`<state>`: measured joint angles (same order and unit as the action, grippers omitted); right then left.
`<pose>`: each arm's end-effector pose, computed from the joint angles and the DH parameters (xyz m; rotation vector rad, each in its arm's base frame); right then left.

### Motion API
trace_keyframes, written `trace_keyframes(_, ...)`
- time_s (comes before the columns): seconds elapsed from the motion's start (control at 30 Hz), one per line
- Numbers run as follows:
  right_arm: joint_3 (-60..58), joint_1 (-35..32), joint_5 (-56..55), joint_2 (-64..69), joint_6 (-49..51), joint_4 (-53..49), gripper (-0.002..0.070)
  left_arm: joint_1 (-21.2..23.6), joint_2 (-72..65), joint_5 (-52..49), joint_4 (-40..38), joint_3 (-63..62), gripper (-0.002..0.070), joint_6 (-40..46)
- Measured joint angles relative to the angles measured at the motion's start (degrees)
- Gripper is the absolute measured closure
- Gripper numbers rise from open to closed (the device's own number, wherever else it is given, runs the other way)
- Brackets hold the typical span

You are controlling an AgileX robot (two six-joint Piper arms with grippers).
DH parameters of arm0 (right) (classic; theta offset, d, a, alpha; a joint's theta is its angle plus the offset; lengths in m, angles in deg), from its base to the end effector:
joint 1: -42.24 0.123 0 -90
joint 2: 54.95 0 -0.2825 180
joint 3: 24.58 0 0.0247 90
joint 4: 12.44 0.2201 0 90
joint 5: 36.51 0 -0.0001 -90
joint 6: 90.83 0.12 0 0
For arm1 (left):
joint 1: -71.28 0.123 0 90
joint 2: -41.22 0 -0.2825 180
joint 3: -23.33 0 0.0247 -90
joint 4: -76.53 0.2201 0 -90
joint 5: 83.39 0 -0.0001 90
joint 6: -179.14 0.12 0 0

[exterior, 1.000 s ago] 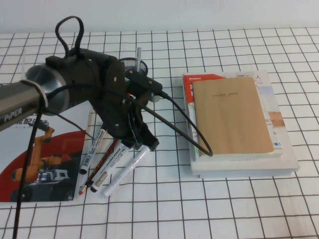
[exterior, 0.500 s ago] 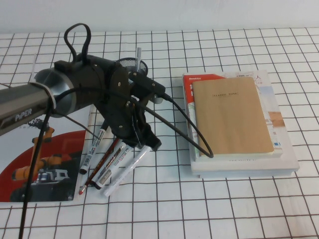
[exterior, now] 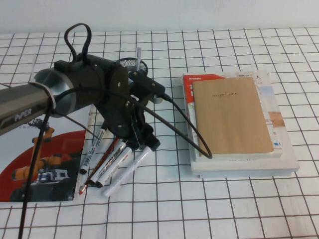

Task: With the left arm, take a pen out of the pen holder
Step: 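Take a marker out of the pen holder and lay it on the table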

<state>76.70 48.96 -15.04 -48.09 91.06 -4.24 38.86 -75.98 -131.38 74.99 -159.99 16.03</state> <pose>0.0506 0.0123 0.1635 0.0096 1.8716 0.2446 0.3175 -0.2045 0.1937 1.1613 2.5804 -0.0930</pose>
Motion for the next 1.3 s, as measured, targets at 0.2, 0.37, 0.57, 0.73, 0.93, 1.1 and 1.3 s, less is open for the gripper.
trace_keyframes(0.2, 0.0, 0.0, 0.0, 0.0, 0.0, 0.0, 0.069, 0.0, 2.21, -1.58, 0.03, 0.0, 0.0572, 0.0)
trace_keyframes(0.37, 0.0, 0.0, 0.0, 0.0, 0.0, 0.0, 0.069, 0.0, 7.27, -1.86, 0.12, 0.0, 0.0662, -0.47)
trace_keyframes(0.57, 0.0, 0.0, 0.0, 0.0, 0.0, 0.0, 0.069, 0.0, 17.72, 0.76, 0.12, 3.91, 0.0674, -2.09)
trace_keyframes(0.73, 0.0, 0.0, 0.0, 0.0, 0.0, 0.0, 0.069, 0.0, 30.8, 7.07, 0.12, 14.55, 0.0675, -4.37)
trace_keyframes(0.93, 0.0, 0.0, 0.0, 0.0, 0.0, 0.0, 0.069, 0.0, 47.17, 15.37, 0.12, 27.93, 0.0675, -6.93)
trace_keyframes(1.1, 0.0, 0.0, 0.0, 0.0, 0.0, 0.0, 0.069, 0.0, 59.66, 19.6, 0.12, 38.16, 0.0675, -8.7)
trace_keyframes(1.3, 0.0, 0.0, 0.0, 0.0, 0.0, 0.0, 0.069, 0.0, 72.91, 23.8, 0.12, 48.28, 0.0675, -12.26)
